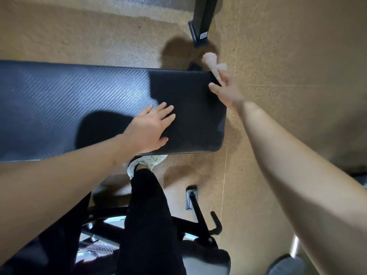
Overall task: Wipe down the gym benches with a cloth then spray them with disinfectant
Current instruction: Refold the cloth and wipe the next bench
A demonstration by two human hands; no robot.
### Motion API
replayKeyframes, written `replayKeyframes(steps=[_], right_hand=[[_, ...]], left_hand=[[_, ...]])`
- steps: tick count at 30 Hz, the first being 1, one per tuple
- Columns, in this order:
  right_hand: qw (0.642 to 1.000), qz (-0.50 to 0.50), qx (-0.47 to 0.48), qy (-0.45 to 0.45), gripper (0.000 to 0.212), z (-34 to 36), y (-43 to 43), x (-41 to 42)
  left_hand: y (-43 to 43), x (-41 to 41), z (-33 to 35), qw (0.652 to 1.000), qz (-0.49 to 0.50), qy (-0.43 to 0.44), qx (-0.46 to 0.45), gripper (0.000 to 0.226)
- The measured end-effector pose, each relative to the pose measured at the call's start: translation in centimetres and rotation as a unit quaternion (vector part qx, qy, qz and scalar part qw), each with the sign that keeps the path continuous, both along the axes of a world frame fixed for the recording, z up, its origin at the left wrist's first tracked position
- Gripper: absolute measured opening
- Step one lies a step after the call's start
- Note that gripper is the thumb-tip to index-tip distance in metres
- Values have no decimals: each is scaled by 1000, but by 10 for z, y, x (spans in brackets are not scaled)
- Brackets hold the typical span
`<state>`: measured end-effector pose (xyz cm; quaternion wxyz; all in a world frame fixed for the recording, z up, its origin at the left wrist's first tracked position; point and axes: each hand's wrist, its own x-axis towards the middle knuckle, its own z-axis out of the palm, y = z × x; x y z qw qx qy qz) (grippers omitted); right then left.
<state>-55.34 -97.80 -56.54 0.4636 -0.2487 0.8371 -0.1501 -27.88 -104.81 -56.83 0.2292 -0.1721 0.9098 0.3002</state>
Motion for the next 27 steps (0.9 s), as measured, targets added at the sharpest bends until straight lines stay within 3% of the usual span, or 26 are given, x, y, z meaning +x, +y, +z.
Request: replayKeyframes(steps=[4, 10, 17, 27], right_hand=[[978, 163, 61, 116, 50, -2, -20, 16], [940, 291, 62, 165, 59, -3, -49, 51], [931, 330, 43, 152, 67, -3, -89, 105], [925, 358, 27, 127, 73, -3, -140, 165]], left_hand=[[-17, 16, 6, 997, 63, 17, -36, 75], [-48, 66, 12, 982, 127, 9, -140, 74], [-83, 127, 10, 935, 254, -181, -170, 117], [-106, 153, 12, 948, 236, -168, -136, 113]])
